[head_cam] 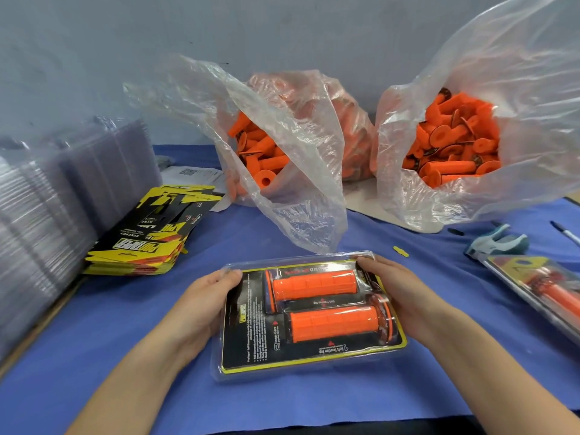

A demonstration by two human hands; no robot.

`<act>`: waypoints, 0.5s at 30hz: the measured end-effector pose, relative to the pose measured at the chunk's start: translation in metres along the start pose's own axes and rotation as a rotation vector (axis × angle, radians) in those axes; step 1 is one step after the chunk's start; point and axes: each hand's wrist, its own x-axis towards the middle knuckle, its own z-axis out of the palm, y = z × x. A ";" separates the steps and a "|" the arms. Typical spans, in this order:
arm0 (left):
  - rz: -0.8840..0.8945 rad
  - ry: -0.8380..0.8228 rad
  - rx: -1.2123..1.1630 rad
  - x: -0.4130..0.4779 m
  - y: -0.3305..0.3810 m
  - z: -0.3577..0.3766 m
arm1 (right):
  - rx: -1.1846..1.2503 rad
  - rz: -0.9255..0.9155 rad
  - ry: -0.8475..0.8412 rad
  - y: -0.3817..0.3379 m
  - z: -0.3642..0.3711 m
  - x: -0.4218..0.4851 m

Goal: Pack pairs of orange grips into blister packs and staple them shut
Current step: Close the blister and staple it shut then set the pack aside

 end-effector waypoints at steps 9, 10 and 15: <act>0.081 -0.020 0.005 0.000 0.002 -0.009 | 0.010 -0.022 0.040 -0.002 0.003 0.003; 0.088 -0.012 0.003 0.000 0.002 -0.009 | 0.005 -0.022 0.042 -0.002 0.003 0.004; 0.121 0.037 -0.042 0.000 -0.001 -0.001 | -0.037 -0.028 0.065 -0.004 0.000 0.005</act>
